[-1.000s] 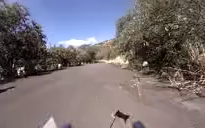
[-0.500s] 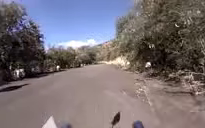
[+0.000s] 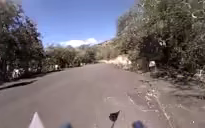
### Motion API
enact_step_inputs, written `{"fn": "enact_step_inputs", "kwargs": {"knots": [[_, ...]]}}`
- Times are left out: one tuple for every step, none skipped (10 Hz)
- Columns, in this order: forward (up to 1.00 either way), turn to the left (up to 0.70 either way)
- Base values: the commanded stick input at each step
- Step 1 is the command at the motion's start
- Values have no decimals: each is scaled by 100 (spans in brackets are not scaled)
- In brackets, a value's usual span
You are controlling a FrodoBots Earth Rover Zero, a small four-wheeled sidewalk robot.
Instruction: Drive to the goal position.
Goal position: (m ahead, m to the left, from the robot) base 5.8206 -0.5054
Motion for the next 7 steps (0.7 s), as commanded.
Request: {"fn": "enact_step_inputs", "kwargs": {"knots": [[85,0],[85,0],[85,0],[85,0],[85,0],[85,0],[85,0]]}}
